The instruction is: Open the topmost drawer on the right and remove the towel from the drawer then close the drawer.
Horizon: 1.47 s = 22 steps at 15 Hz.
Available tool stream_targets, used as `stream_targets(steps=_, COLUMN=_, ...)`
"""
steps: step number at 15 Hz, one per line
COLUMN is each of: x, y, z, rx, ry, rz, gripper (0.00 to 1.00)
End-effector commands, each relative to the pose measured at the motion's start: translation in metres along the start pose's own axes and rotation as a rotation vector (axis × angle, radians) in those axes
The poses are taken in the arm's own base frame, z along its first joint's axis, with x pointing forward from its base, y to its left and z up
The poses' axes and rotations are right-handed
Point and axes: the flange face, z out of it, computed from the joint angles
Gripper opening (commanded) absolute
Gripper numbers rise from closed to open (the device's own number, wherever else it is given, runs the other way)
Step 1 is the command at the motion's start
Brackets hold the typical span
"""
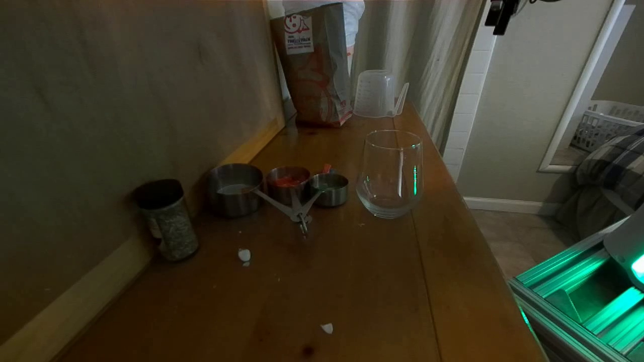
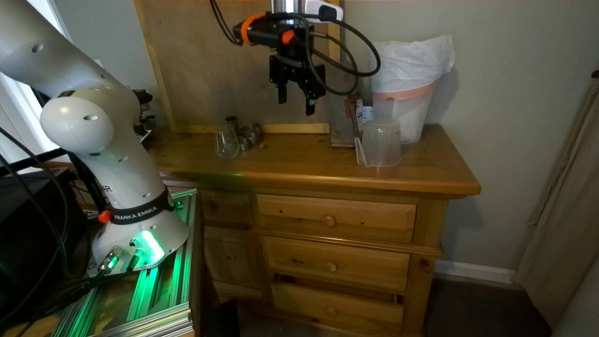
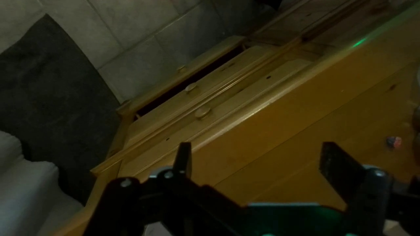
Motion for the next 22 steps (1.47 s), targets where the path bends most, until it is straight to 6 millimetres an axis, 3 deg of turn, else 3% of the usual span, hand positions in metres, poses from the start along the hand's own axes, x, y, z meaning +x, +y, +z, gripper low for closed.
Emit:
stream_targets(steps=1, x=-0.018, y=0.000, z=0.043, rx=0.000, ry=0.036, rz=-0.033, gripper=1.00)
stream_targets(steps=4, x=-0.036, y=0.004, z=0.080, rx=0.023, ry=0.019, rz=-0.036, gripper=1.00)
stream_targets(steps=5, x=-0.023, y=0.001, z=0.064, rx=0.009, ry=0.003, rz=-0.027, gripper=1.00)
stream_targets(steps=6, x=-0.028, y=0.001, z=0.071, rx=0.016, ry=-0.005, rz=-0.026, gripper=1.00)
stream_targets(steps=13, x=-0.024, y=0.000, z=0.067, rx=0.009, ry=0.000, rz=-0.031, gripper=1.00)
stream_targets(steps=15, x=-0.035, y=0.002, z=0.085, rx=0.108, ry=0.030, rz=-0.076, gripper=1.00)
stream_targets(steps=20, x=-0.061, y=0.012, z=0.120, rx=0.140, ry=0.049, rz=-0.177, gripper=1.00)
stream_targets(steps=22, x=-0.051, y=0.027, z=0.129, rx=0.095, ry=0.071, rz=-0.211, gripper=1.00)
